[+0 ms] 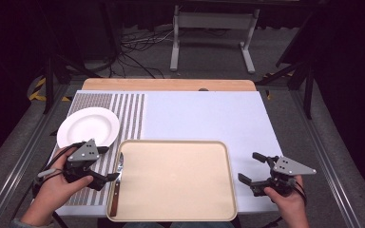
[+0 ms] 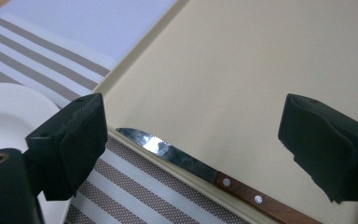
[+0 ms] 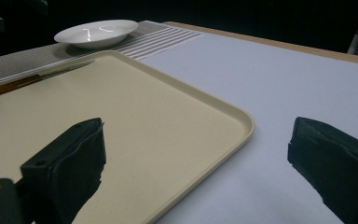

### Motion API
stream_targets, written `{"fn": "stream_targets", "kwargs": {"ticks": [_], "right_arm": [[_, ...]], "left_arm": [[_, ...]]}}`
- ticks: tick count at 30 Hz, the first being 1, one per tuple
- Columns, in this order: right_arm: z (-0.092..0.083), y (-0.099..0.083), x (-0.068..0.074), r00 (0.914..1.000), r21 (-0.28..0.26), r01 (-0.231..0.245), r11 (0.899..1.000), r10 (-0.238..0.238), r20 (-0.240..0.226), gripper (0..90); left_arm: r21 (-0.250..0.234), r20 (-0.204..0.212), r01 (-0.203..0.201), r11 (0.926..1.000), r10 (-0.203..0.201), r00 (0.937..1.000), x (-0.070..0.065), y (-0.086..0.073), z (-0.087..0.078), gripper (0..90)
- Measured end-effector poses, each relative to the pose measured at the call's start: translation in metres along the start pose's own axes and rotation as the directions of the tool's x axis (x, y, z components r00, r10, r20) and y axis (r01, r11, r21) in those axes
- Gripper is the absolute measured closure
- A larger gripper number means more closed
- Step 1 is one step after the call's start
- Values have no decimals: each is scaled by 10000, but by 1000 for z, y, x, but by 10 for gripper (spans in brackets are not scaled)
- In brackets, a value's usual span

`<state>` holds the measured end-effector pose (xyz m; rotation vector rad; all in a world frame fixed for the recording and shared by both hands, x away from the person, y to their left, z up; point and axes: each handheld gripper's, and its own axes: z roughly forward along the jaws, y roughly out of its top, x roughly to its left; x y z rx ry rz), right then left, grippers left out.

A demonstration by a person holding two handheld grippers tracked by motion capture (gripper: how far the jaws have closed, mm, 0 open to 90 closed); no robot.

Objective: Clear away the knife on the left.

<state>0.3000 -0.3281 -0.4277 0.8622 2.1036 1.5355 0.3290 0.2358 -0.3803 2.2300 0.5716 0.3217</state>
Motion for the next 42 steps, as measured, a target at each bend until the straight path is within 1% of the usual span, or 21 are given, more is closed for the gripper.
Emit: {"fn": "stream_targets", "kwargs": {"ticks": [5,8,10,13,15,16,19,21,24,26,28,29,30,31,32,34,36,39,40,41,42], "right_arm": [[-1,0,0,10000,-23,19,10000,-19,28,47],[-1,1,0,10000,-66,59,10000,-59,49,47],[-2,0,0,10000,-82,53,10000,-52,81,46],[-2,0,-1,10000,-120,53,9999,-52,84,46],[-2,0,0,9999,-92,73,9999,-73,84,46],[-2,0,0,9999,-98,90,9999,-90,78,46],[-3,0,-1,9999,-120,106,9999,-105,111,46],[-5,-1,-1,9999,-168,98,9998,-95,141,46],[-6,-2,-3,9997,-173,111,9998,-107,225,46],[-7,-4,-5,9997,-210,64,9998,-58,250,46],[-9,-6,-7,9995,-234,-5,9997,12,318,45],[-10,-6,-8,9994,-212,-20,9998,27,358,45],[-10,-7,-9,9993,-268,-49,9996,58,371,45],[-10,-7,-9,9993,-268,-49,9996,58,371,45],[-10,-8,-9,9992,-258,-72,9996,82,400,45],[-10,-9,-10,9990,-295,-117,9995,129,434,45],[-10,-9,-10,9989,-315,-122,9994,136,448,45],[-10,-10,-10,9987,-329,-128,9994,144,487,44],[-10,-9,-10,9986,-342,-85,9994,103,516,44],[-10,-9,-10,9985,-352,-87,9993,105,530,44],[-10,-9,-10,9985,-356,-88,9993,107,534,44]], "left_arm": [[-542,-155,279,9981,-288,9995,4,-14,-9,71],[-1159,-350,457,9922,-501,9981,7,-26,-16,65],[-1602,-435,567,9855,-644,9970,8,-34,-20,59],[-2005,-535,643,9776,-764,9956,9,-47,-21,56],[-2238,-847,457,9736,-662,9942,8,-53,-23,59],[-2397,-951,393,9701,-637,9934,7,-56,-24,61],[-2937,-957,641,9537,-961,9908,7,-69,-23,50],[-3112,-1079,732,9475,-1118,9878,7,-79,-20,48],[-3332,-1008,939,9382,-1344,9858,8,-89,-18,47],[-3636,-897,1220,9235,-1650,9822,8,-96,-17,46],[-3768,-884,1366,9162,-1823,9793,9,-101,-16,39],[-3768,-884,1366,9162,-1823,9793,9,-101,-16,38],[-3858,-862,1573,9091,-2052,9749,10,-104,-14,38],[-3858,-862,1573,9091,-2052,9749,10,-104,-14,37],[-3992,-926,1631,9022,-2167,9718,11,-106,-14,37],[-4113,-974,1761,8943,-2352,9671,11,-107,-13,37],[-4128,-1273,1667,8955,-2380,9629,12,-107,-13,37],[-4168,-1307,1727,8924,-2468,9602,12,-107,-12,36],[-4128,-1384,1678,8952,-2438,9599,12,-107,-12,36],[-4128,-1384,1678,8952,-2438,9599,12,-107,-12,35],[-4052,-1397,1622,8997,-2362,9616,12,-107,-13,34]]}}
